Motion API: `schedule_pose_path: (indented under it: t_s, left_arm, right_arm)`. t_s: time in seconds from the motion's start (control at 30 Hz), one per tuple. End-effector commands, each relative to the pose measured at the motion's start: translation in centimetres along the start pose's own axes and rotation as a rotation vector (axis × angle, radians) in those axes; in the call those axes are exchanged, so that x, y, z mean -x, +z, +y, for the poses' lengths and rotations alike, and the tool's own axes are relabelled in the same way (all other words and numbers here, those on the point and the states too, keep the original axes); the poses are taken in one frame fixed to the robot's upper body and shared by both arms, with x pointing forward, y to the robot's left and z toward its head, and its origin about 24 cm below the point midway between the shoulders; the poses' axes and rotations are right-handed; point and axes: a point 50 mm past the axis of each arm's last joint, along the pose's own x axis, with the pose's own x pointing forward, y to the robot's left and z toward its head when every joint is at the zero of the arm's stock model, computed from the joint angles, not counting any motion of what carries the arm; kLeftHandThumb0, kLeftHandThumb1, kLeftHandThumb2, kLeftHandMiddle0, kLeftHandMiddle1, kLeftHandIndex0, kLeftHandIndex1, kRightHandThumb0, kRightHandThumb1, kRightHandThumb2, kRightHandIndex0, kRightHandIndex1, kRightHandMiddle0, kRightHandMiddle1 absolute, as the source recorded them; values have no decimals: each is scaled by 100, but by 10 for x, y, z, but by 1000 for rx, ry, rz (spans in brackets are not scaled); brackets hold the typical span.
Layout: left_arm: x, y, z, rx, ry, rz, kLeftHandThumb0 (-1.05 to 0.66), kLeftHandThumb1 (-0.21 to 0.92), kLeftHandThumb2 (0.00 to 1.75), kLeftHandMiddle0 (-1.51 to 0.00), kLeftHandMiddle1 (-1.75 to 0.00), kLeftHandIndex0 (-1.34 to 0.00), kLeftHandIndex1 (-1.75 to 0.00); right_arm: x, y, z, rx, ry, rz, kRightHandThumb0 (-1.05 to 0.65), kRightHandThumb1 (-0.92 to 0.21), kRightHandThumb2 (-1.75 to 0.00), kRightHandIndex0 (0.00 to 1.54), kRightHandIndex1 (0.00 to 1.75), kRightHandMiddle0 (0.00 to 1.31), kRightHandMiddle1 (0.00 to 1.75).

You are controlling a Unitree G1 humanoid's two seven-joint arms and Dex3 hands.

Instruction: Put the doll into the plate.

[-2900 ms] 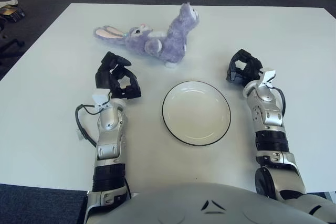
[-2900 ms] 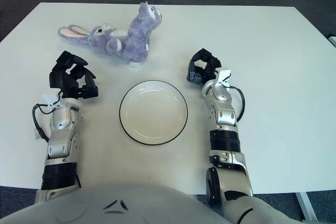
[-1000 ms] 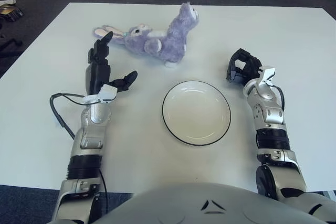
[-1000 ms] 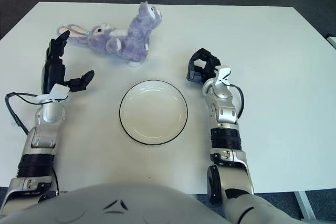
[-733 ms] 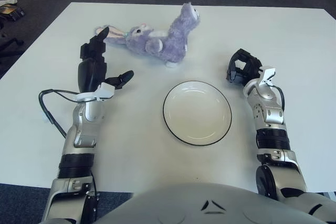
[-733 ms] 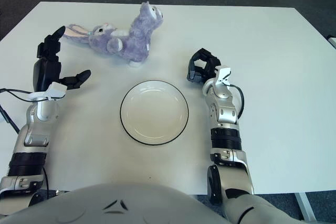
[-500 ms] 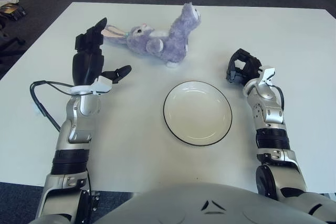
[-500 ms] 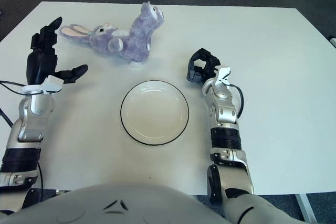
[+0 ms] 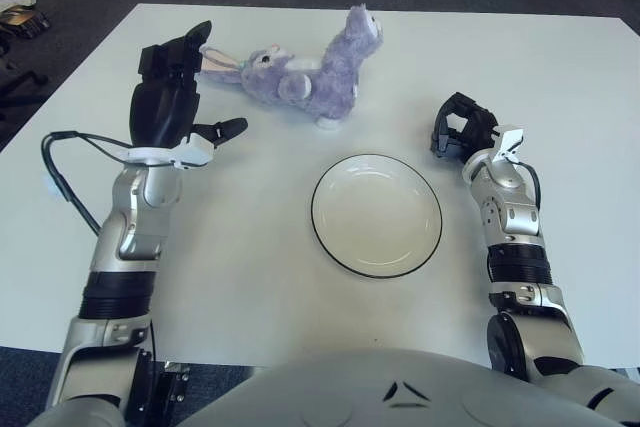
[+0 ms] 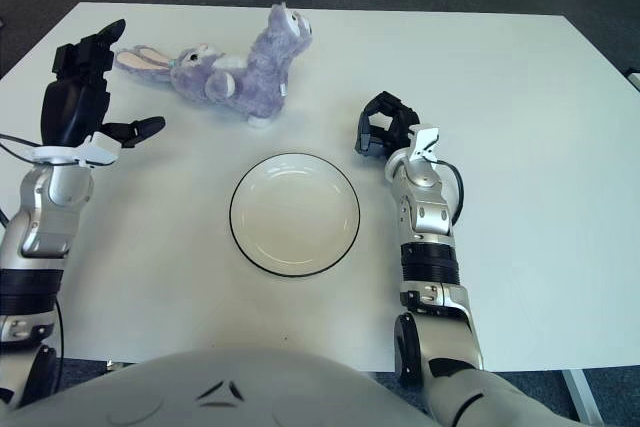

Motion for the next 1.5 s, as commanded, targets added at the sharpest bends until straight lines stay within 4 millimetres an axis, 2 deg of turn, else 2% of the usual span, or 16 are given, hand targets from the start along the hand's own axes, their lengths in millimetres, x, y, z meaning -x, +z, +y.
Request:
schedule_pose_path:
  t_s: [0.0,0.23,0.4,0.57,0.73,0.97,1.1,1.2,1.23,1.3,1.33,1.37,1.4,1.43,1.47]
  left_arm:
    - [-8,2,5,-72,-34,-51,-73,36,94,0,-65,0,-52]
    - [-22,9,20,-168,-95,-118,-75,40,94,0,-72,0,-47]
    - [-34,6,22,-228,-149,-136,-79,45,90,0,-82,0,-47]
    - [-44,3,21,-260,-193,-155,-83,47,86,0,-83,0,-50]
    - [-51,3,21,-258,-232,-176,-78,41,89,0,-86,0,-58]
    - [-59,1,21,-249,-308,-210,-74,36,94,0,-89,0,-60]
    - [-65,-1,20,-271,-367,-229,-77,38,93,-3,-102,0,-60]
    - [-68,-3,19,-287,-399,-236,-83,42,89,-7,-121,0,-63]
    - [-70,-4,18,-301,-419,-237,-85,44,87,-6,-134,0,-64]
    - [-74,-5,17,-324,-454,-239,-91,48,81,-24,-154,0,-68]
    - [-75,-5,17,-332,-466,-240,-95,50,77,-46,-161,0,-71]
    - [-76,-6,16,-337,-482,-240,-97,51,75,-54,-164,0,-73]
    - [-77,-6,16,-340,-494,-241,-100,53,72,-72,-168,0,-74]
    - [-78,-6,16,-339,-508,-240,-102,54,70,-85,-170,0,-75]
    - [-79,-7,15,-338,-518,-240,-102,54,69,-91,-171,0,-76]
  right_arm:
    - [2,-14,-1,-7,-9,70,-51,-25,-141,126,175,67,175]
    - [2,-14,0,0,-6,74,-51,-25,-140,125,175,67,175]
    - [2,-14,1,-5,-4,77,-51,-25,-140,125,175,67,175]
    - [2,-14,1,-5,-3,80,-51,-25,-140,128,175,67,175]
    - [3,-15,2,-4,-2,78,-52,-24,-142,130,175,68,175]
    - [3,-15,2,1,1,77,-52,-22,-143,131,175,69,175]
    - [3,-15,2,3,1,77,-53,-22,-144,131,175,70,175]
    - [2,-16,2,5,0,78,-53,-21,-145,131,175,70,175]
    - [2,-16,2,7,0,78,-53,-21,-145,131,175,70,175]
    - [2,-16,2,10,-1,78,-53,-21,-145,131,175,71,175]
    - [2,-16,2,11,-1,78,-53,-21,-145,131,175,71,175]
    - [2,-16,2,11,-1,78,-53,-21,-146,131,175,71,175]
    - [2,-16,2,11,-1,77,-53,-21,-146,131,175,71,175]
    - [2,-16,2,10,-1,78,-53,-21,-146,131,175,71,175]
    - [2,-16,2,10,-1,78,-53,-21,-146,131,175,71,175]
